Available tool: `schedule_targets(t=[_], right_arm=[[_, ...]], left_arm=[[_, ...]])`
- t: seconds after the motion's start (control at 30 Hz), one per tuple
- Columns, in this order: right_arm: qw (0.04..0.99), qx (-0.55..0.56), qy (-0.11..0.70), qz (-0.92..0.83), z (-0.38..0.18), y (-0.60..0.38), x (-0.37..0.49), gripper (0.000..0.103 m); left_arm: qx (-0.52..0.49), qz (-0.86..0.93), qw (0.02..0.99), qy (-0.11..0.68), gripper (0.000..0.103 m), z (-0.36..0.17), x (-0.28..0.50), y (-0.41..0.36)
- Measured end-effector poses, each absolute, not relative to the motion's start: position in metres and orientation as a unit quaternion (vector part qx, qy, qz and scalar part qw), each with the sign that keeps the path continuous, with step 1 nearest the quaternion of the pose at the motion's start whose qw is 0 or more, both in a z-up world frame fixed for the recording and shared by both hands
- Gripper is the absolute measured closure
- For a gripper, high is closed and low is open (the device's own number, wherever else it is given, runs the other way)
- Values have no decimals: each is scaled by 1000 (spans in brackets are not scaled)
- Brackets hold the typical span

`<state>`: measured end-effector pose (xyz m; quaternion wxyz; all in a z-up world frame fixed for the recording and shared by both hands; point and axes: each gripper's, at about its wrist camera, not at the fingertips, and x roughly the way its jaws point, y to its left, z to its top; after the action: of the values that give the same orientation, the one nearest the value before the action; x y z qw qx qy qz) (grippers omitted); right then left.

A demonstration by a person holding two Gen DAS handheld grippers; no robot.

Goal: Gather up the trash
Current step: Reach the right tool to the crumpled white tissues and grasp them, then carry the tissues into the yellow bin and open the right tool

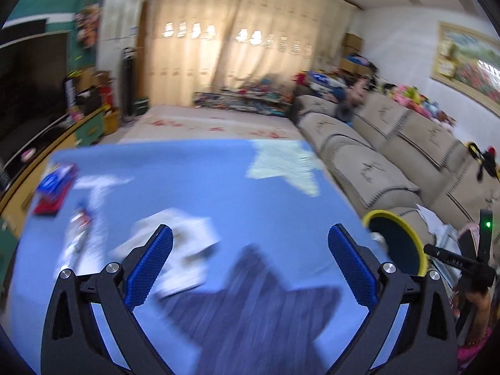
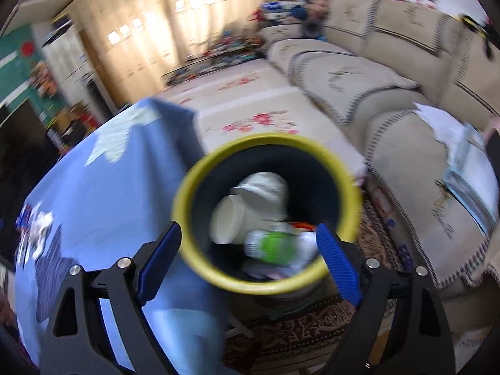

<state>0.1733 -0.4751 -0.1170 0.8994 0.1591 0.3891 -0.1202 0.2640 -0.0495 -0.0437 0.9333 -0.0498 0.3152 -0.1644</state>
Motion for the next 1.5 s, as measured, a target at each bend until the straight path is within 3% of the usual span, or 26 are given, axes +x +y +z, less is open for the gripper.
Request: schedule_targets(t=[0.4, 0.77, 1.03, 1.13, 1.23, 1.3, 1.37, 1.5], right_arm=[[903, 42, 414, 106, -104, -256, 281, 20], [877, -34, 435, 201, -109, -134, 349, 20], [860, -60, 465, 200, -140, -106, 363, 20], [868, -84, 451, 188, -144, -101, 358, 33], [872, -89, 442, 192, -142, -102, 356, 58], [873, -83, 440, 195, -141, -106, 356, 82], [875, -74, 434, 199, -138, -110, 354, 87], [885, -38, 419, 200, -124, -126, 355, 89]], left_arm=[[-67, -31, 955, 289, 5, -89, 230, 102], [-124, -25, 946, 298, 5, -110, 227, 126], [-135, -45, 940, 309, 5, -113, 232, 123], [-139, -46, 939, 311, 5, -113, 232, 124], [-128, -48, 941, 309, 5, -113, 232, 117], [-119, -49, 942, 310, 5, -112, 232, 113], [-115, -49, 943, 309, 5, -112, 233, 110], [-116, -46, 944, 306, 5, -112, 232, 113]])
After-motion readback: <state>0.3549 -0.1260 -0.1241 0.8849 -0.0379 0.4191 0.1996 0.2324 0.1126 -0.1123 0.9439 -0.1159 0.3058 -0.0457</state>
